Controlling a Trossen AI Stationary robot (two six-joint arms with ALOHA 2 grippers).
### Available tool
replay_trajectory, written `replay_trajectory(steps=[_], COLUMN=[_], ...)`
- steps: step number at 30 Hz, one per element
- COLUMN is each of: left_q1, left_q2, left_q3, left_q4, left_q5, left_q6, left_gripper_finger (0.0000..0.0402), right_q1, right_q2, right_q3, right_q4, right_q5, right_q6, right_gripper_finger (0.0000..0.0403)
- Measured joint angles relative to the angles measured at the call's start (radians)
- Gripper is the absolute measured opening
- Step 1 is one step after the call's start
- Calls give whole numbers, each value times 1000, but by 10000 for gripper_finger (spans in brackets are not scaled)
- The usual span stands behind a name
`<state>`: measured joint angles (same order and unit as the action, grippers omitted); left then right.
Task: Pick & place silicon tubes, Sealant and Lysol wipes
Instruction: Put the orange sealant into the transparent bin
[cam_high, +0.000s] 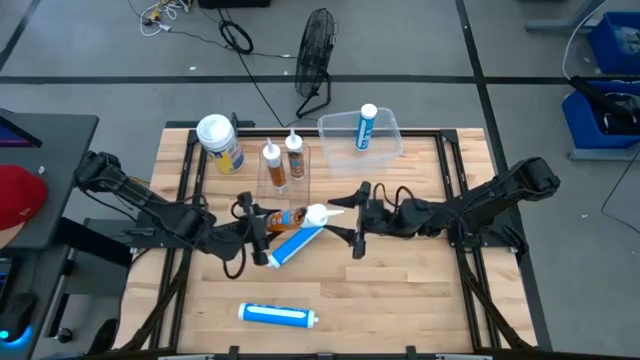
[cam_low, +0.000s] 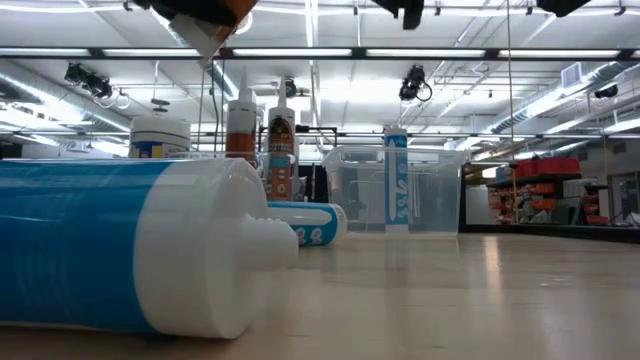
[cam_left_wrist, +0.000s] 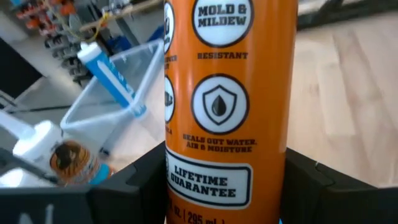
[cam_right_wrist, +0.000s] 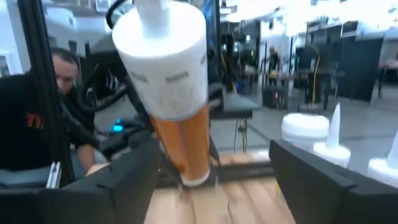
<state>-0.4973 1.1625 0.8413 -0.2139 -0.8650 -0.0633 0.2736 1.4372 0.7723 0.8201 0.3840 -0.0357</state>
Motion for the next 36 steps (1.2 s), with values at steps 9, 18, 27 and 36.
replay_trajectory(steps=[9,18,27,36], left_q1=[69,149,182,182], left_q2=[21,98,122,122], left_q3=[0,0,0,0], left_q4=[209,318,442,447], left_q5=[63,163,204,208], left_q6=[95,111,164,180], left_gripper_finger=[224,224,224,224], right_q1=[-51,-77,-77,-77], right_q2=[0,0,0,0], right_q3=[0,67,132,133], right_q4=[161,128,10,46], right_q5=[-104,-169,-167,-181], right_q6=[-5,-25,-27,-29], right_gripper_finger=[372,384,374,280])
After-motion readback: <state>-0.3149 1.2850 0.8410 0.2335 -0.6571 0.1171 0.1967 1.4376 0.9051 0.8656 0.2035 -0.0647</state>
